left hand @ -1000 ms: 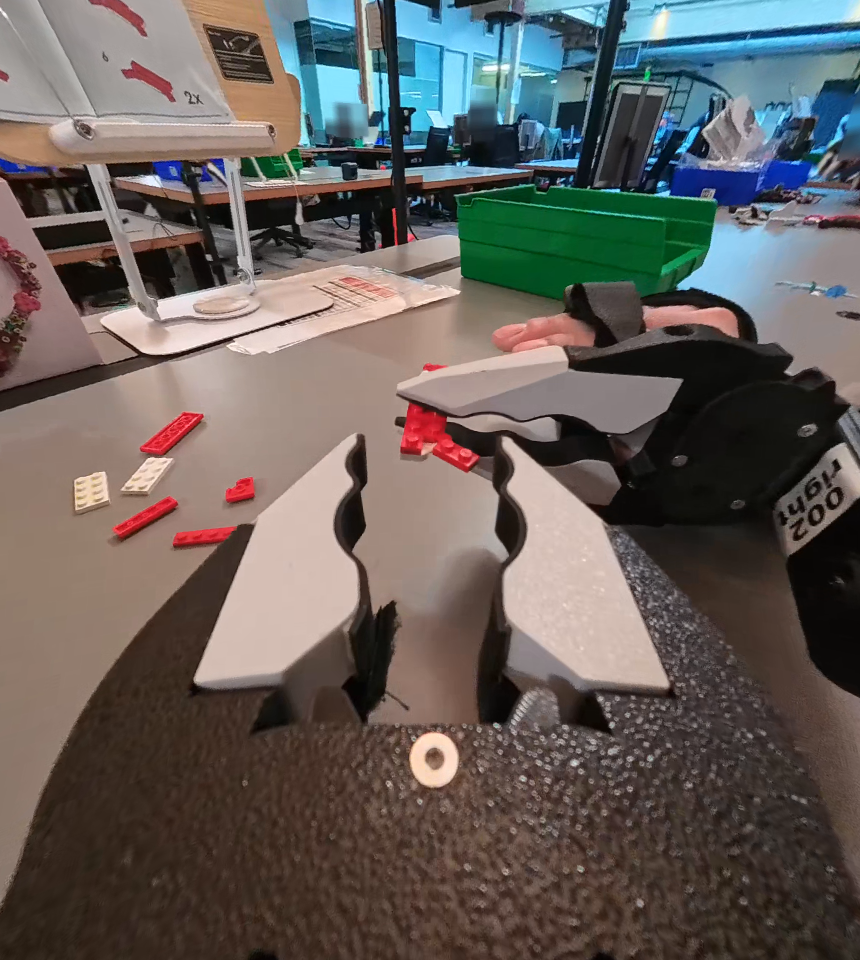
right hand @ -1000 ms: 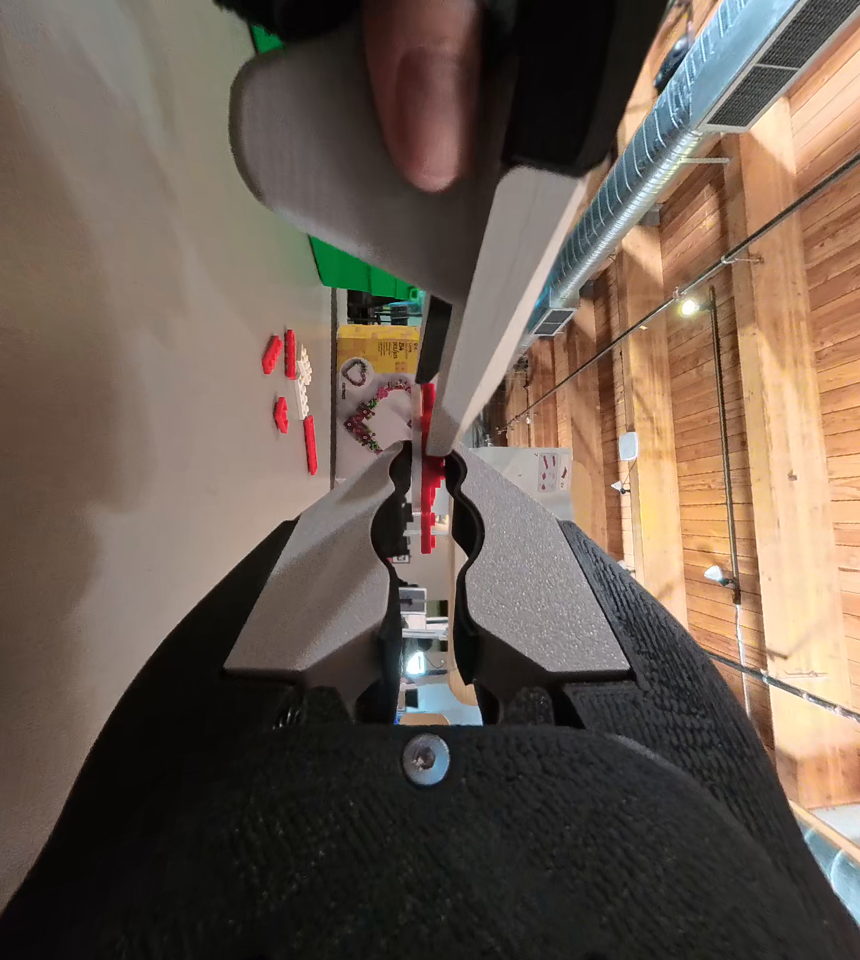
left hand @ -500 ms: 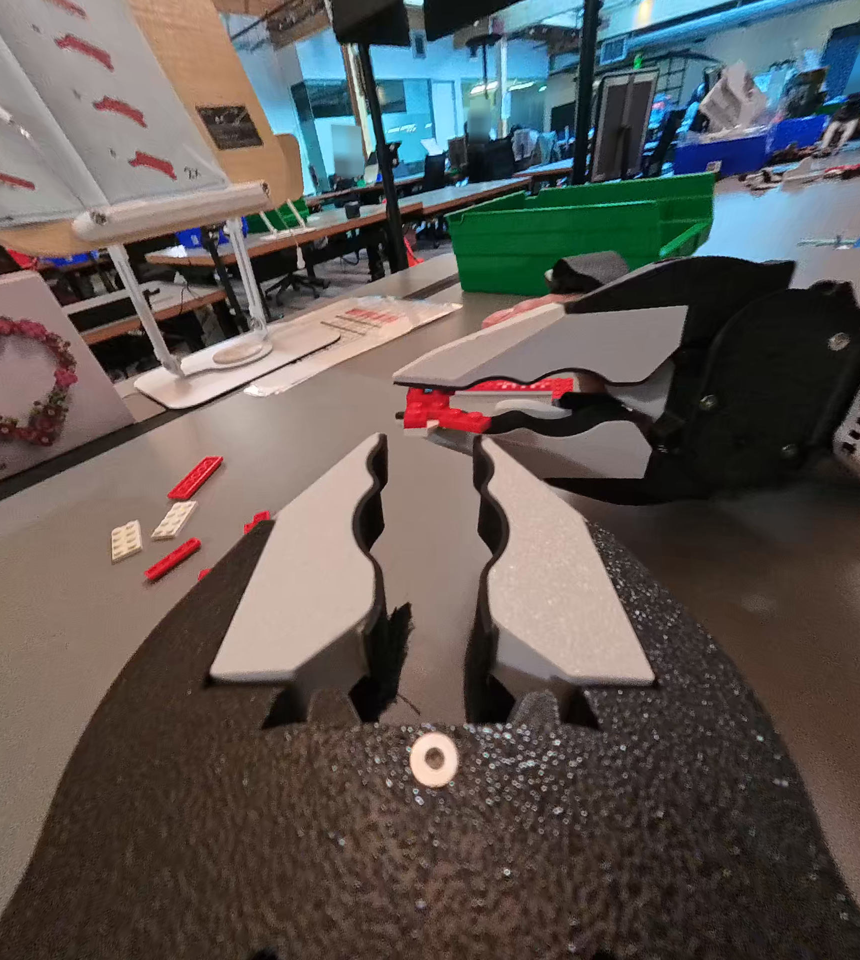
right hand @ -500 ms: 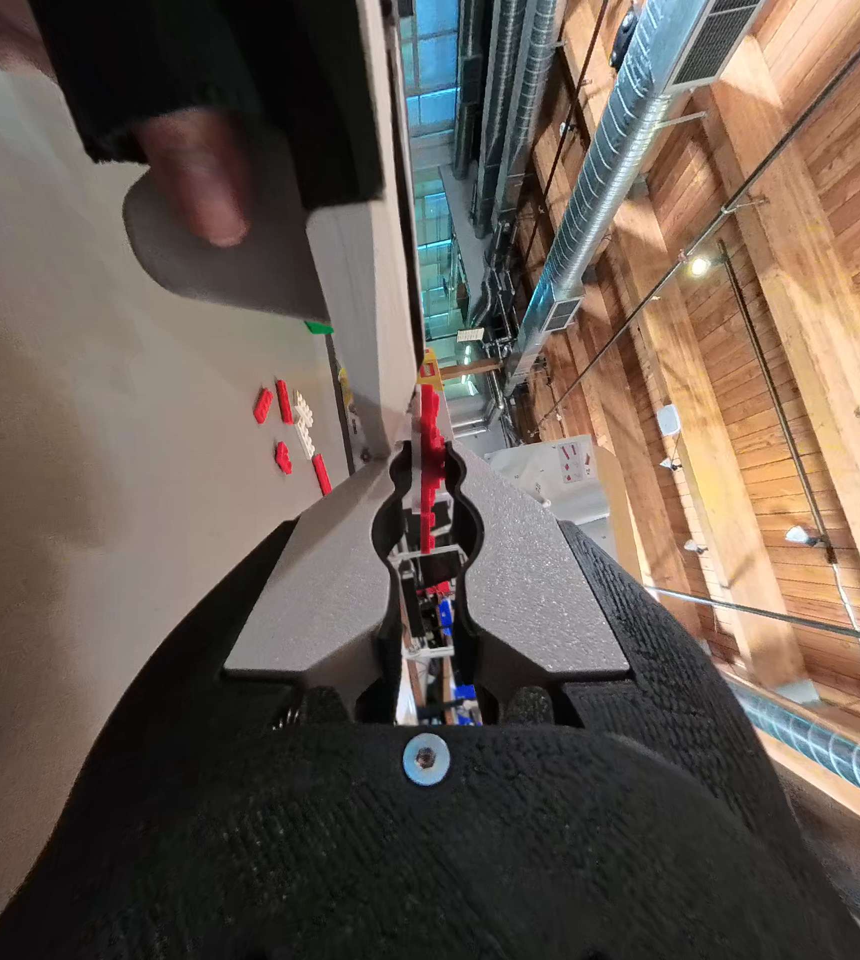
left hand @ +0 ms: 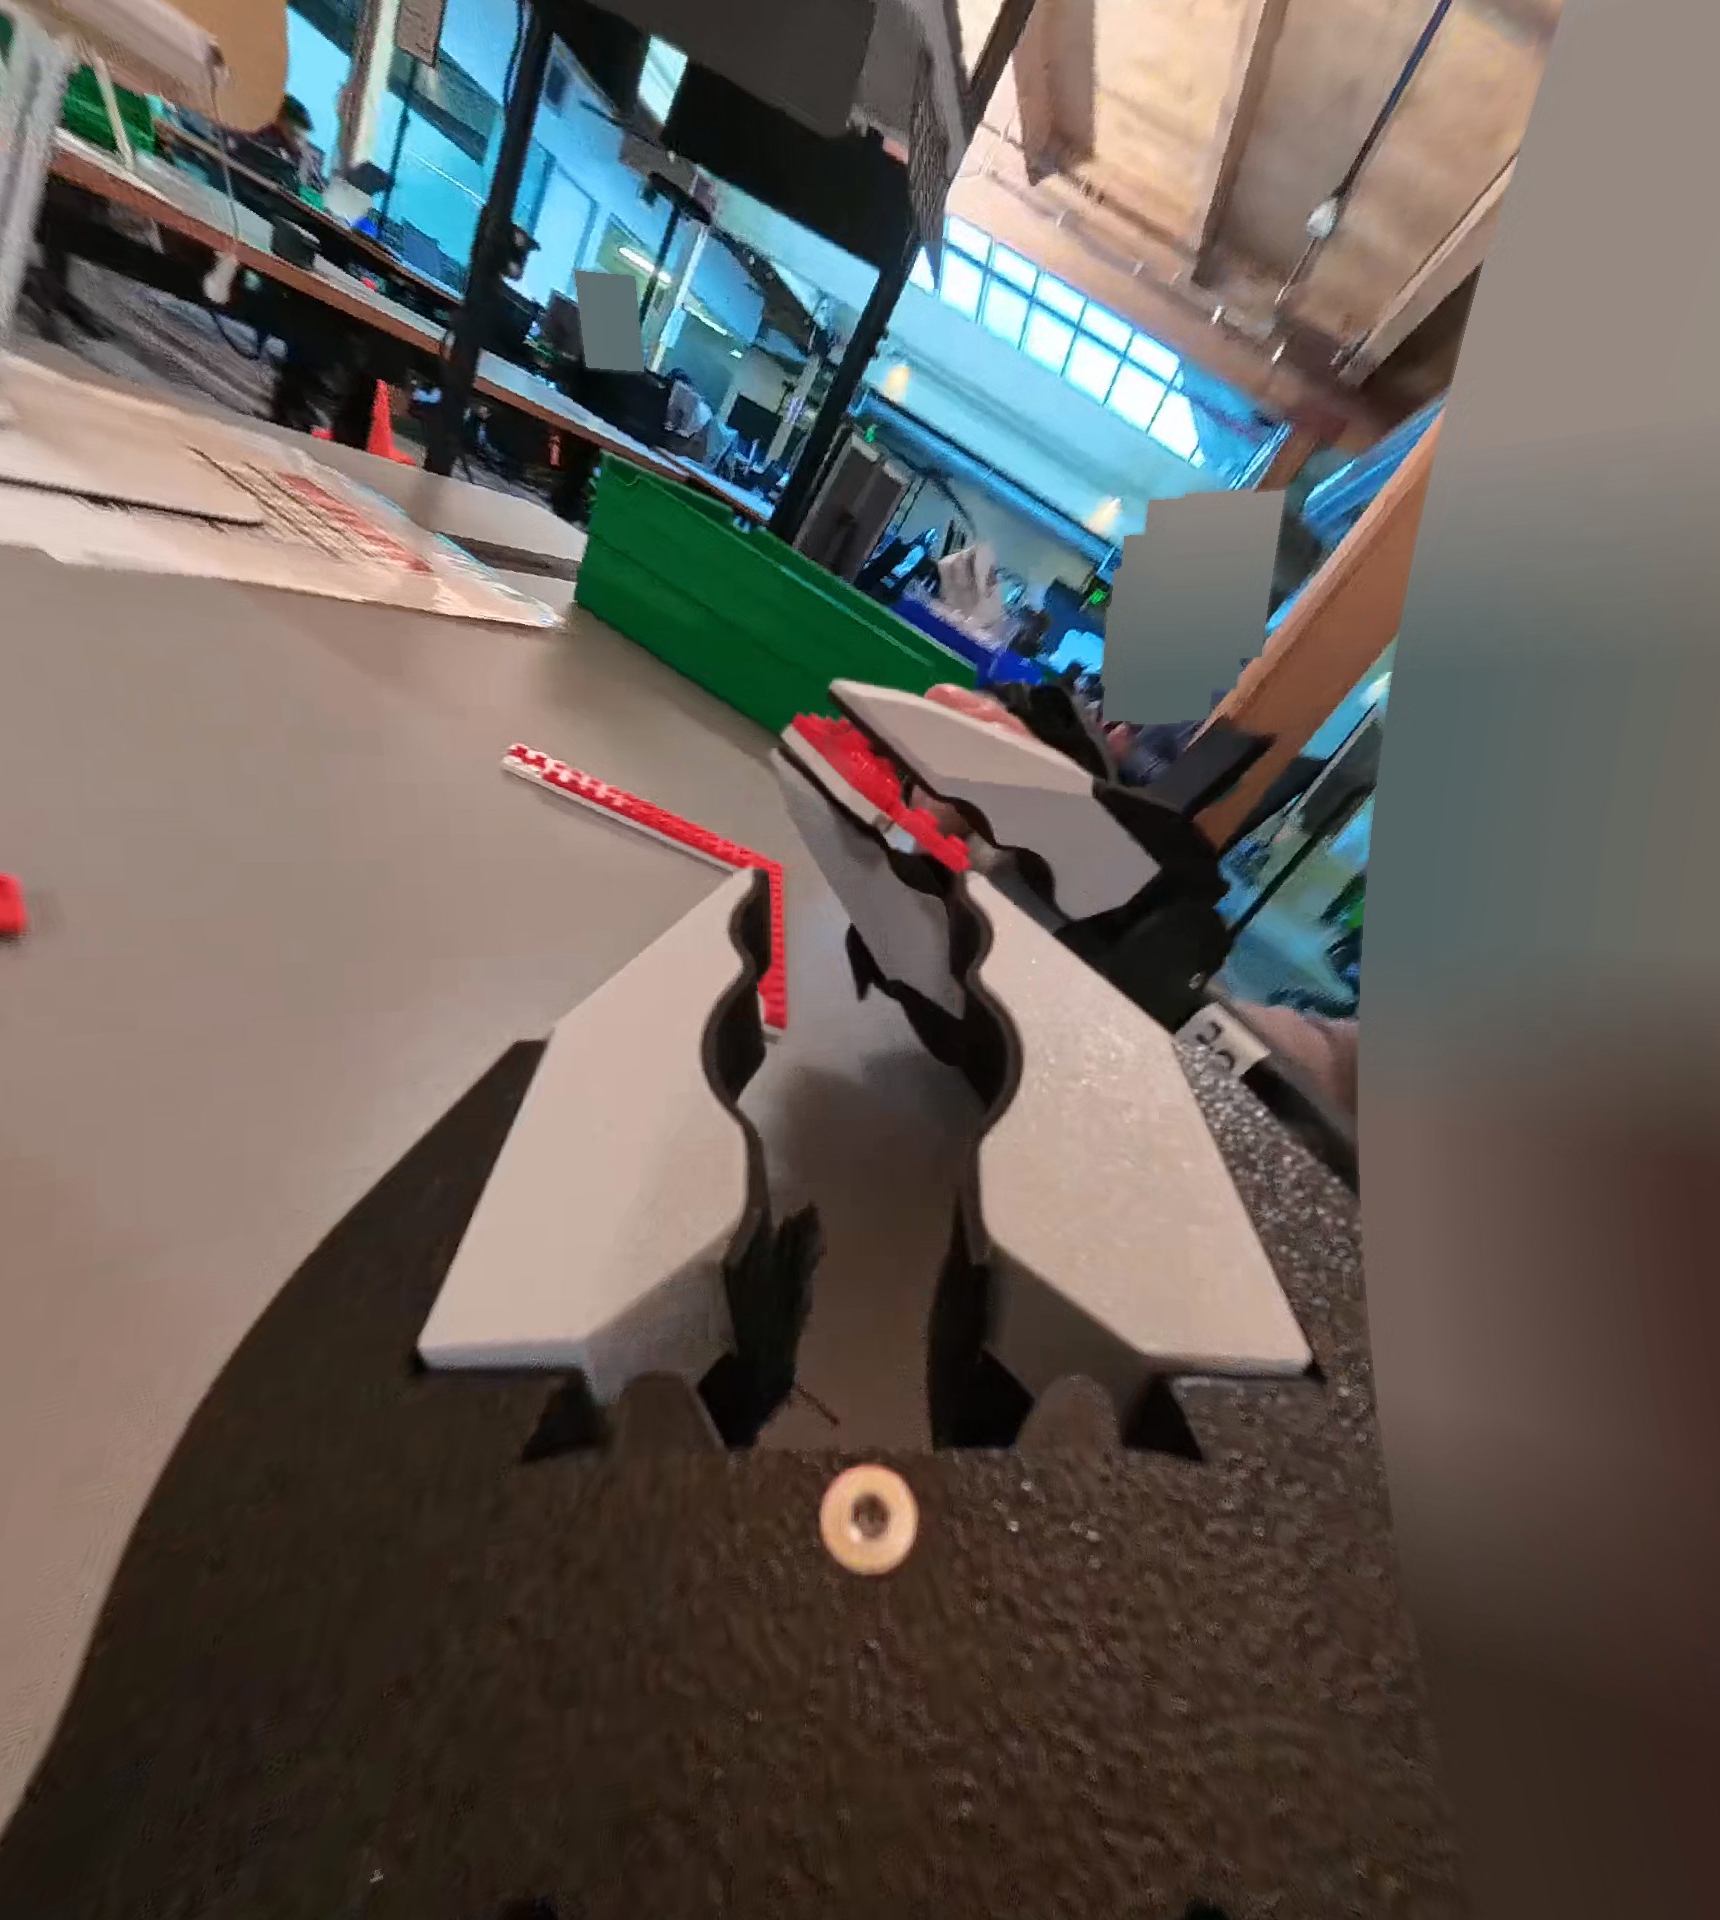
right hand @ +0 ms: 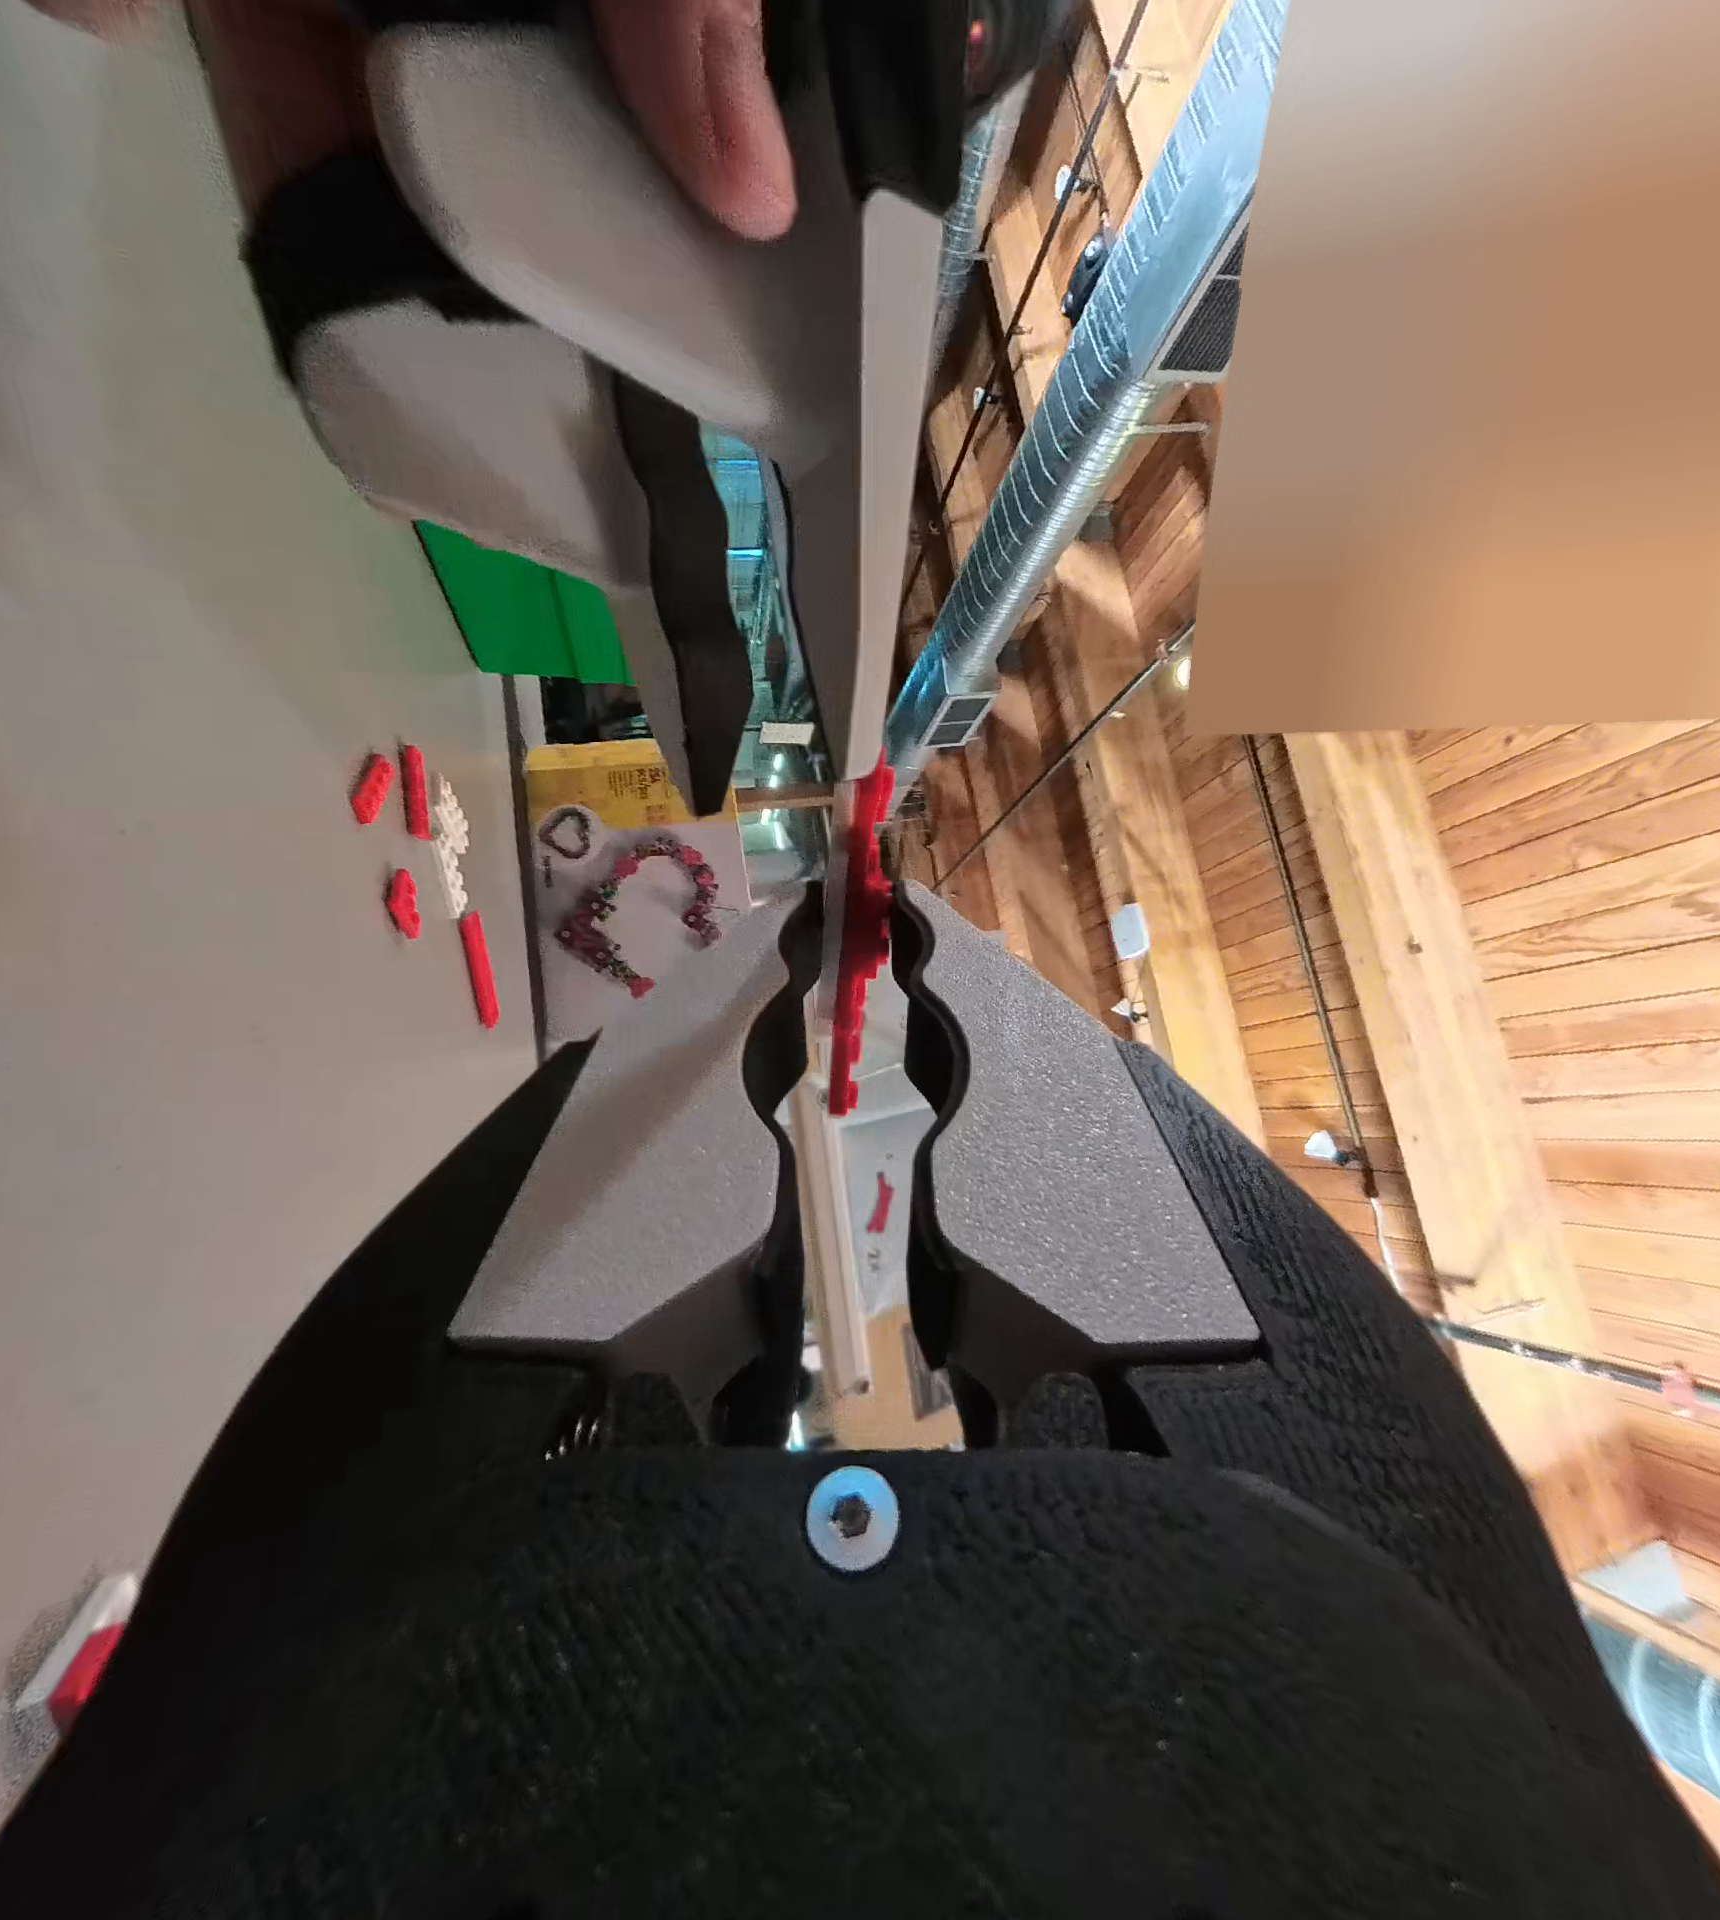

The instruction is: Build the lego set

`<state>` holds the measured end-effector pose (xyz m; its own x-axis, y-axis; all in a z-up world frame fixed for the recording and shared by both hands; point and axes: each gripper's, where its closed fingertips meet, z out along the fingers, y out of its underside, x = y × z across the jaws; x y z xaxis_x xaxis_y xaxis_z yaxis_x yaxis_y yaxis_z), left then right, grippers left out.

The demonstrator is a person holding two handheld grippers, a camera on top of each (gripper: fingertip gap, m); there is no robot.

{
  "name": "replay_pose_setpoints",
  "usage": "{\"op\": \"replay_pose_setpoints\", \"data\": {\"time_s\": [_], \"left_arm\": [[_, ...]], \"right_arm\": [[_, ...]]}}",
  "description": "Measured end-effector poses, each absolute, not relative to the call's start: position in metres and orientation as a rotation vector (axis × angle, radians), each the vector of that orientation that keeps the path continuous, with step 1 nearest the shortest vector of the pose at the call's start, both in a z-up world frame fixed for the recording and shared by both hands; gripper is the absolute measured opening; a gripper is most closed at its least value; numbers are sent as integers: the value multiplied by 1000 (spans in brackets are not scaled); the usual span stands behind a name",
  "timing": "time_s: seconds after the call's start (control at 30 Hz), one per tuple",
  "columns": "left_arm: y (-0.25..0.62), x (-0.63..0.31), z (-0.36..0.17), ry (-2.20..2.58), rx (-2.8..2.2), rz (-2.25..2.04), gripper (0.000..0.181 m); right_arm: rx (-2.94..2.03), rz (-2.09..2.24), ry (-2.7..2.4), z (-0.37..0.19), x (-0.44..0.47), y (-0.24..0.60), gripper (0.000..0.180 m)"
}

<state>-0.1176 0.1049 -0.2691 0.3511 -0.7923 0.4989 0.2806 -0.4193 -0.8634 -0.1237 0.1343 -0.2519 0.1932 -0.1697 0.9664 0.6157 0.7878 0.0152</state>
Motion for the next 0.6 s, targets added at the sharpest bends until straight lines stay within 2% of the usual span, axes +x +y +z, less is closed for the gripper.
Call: {"op": "replay_pose_setpoints", "data": {"time_s": [0.13,0.4,0.6], "left_arm": [[107,-120,-261,351,-1532,-1462,25],[117,-139,-258,199,-1529,-1540,32],[111,-127,-268,250,-1600,-1572,19]], "right_arm": [[-423,-601,-1233,-246,-119,137,10],[-399,-602,-1293,-257,-128,131,9],[-338,-621,-1329,-264,-136,122,9]]}}
